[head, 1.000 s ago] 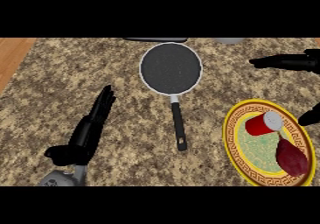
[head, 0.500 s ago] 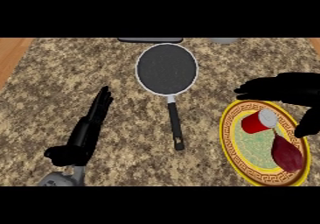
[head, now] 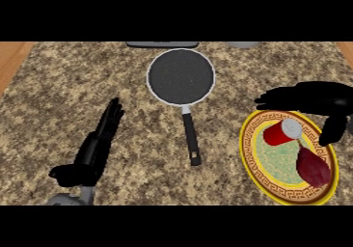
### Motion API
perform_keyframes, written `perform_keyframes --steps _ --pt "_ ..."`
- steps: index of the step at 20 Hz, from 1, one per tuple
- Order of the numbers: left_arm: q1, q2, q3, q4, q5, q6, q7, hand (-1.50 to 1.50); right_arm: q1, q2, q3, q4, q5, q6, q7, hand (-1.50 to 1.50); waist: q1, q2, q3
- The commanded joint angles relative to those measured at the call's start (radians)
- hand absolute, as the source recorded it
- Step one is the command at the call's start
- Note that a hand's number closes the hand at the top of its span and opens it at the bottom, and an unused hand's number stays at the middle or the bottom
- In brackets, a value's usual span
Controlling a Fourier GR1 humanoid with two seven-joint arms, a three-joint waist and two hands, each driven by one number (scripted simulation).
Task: Pick the can from the plate and place it in the pan
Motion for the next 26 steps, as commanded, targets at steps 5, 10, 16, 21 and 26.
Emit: perform_keyframes --steps 5,10,16,21,26 --pt "-0.002 -0.010 0.012 -0.017 -0.011 -0.017 0.018 0.00 -0.079 0.097 -0.020 0.187 0.011 0.097 -0.139 -1.50 0.007 0.002 0.000" --pt "0.005 -0.024 0.028 -0.024 -0.025 -0.014 0.031 0.00 -0.029 0.137 -0.021 0.154 0.046 0.069 -0.102 -1.50 -0.007 -0.003 0.000" --pt "0.026 -0.040 0.028 0.003 -0.056 -0.024 -0.003 0.00 -0.032 0.201 0.004 0.256 0.138 0.019 -0.097 -1.50 -0.006 -0.001 0.000" --pt "0.052 -0.047 0.026 -0.023 -0.059 -0.033 -0.012 0.00 -0.057 0.190 0.071 0.296 0.256 -0.104 -0.214 1.50 -0.002 0.000 0.000" --pt "0.017 -0.026 0.080 -0.028 -0.038 -0.070 0.048 0.00 -0.044 0.268 0.025 0.336 0.310 -0.173 -0.203 1.50 -0.006 -0.002 0.000"
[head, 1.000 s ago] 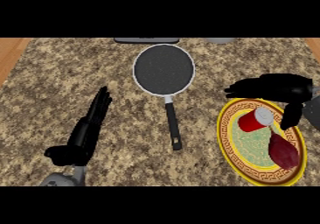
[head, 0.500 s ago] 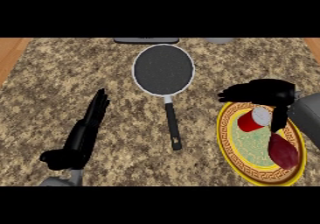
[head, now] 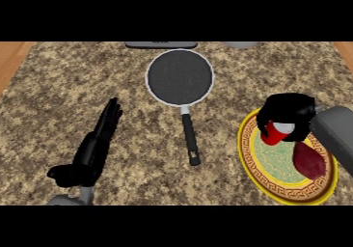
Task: Pick the can from the plate and place it in the pan
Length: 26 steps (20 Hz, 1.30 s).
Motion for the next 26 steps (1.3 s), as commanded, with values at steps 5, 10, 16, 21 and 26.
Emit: perform_keyframes --steps 5,10,16,21,26 --pt "-0.062 -0.019 0.037 0.029 -0.015 -0.014 0.022 0.00 -0.031 0.087 -0.101 0.128 0.034 -0.083 -0.112 1.50 0.000 0.005 0.003" --pt "0.060 0.004 0.019 -0.017 -0.017 -0.037 -0.020 0.00 -0.019 0.022 -0.229 0.014 -0.086 -0.080 -0.122 1.50 -0.007 -0.002 0.003" --pt "0.000 -0.013 0.031 0.031 -0.012 -0.027 -0.006 0.00 -0.037 0.360 -0.331 0.084 -0.129 -0.161 0.554 1.50 0.000 -0.015 -0.004" --pt "0.001 -0.005 0.027 0.033 -0.012 -0.037 0.003 0.00 -0.114 0.495 -0.405 0.070 -0.111 -0.352 0.870 1.50 0.013 -0.038 -0.006" --pt "-0.021 -0.022 0.014 0.028 -0.012 -0.036 0.012 0.00 -0.201 0.633 -0.443 0.049 -0.058 -0.579 1.209 1.50 0.031 -0.031 -0.004"
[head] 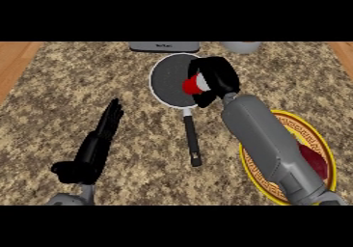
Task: Pick the can from the plate and place it in the pan
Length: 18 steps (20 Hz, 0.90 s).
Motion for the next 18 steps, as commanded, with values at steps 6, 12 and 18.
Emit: perform_keyframes --steps 6,12,18 --pt "-0.041 -0.010 -0.033 -0.004 0.002 -0.034 0.014 0.00 -0.154 0.094 -0.009 0.001 0.061 -0.367 0.641 1.50 0.082 0.027 0.002" --pt "-0.061 -0.033 -0.055 0.015 -0.019 -0.026 0.010 0.00 -0.216 0.095 0.137 0.046 0.131 -0.590 1.004 1.50 0.092 0.039 0.004" --pt "-0.085 -0.025 -0.030 0.005 -0.005 -0.032 0.039 0.00 -0.300 0.095 0.250 0.223 0.291 -0.635 1.196 1.50 0.077 0.048 0.005"
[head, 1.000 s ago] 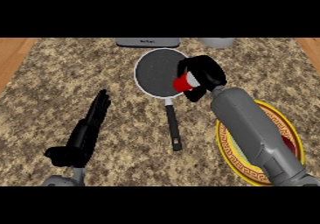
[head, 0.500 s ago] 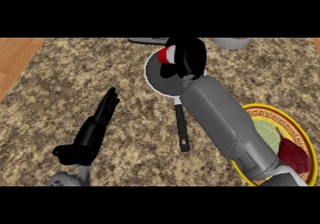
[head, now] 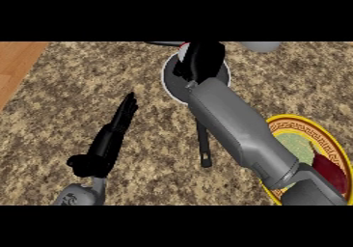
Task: Pick the can from the plate and place it in the pan
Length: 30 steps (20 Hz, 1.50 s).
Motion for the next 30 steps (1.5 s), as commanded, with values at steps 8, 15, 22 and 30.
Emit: perform_keyframes --steps 8,15,22,30 --pt "0.023 0.004 0.021 -0.007 -0.019 0.023 -0.021 0.00 -0.018 0.006 0.000 0.249 0.226 -0.314 0.195 1.50 -0.051 0.008 0.004" --pt "0.055 0.002 0.012 -0.047 -0.001 0.003 -0.003 0.00 -0.066 -0.020 -0.105 0.368 0.223 -0.392 0.121 1.50 -0.035 0.012 0.004" --pt "-0.024 0.002 0.029 -0.020 -0.007 -0.005 -0.004 0.00 -0.013 0.006 -0.279 0.366 -0.055 -0.082 -0.098 -1.50 -0.007 0.040 0.007" --pt "-0.007 -0.006 0.014 -0.032 -0.020 0.003 0.009 0.00 0.035 -0.002 -0.393 0.281 -0.221 -0.165 -0.398 -1.50 -0.005 0.037 0.008"
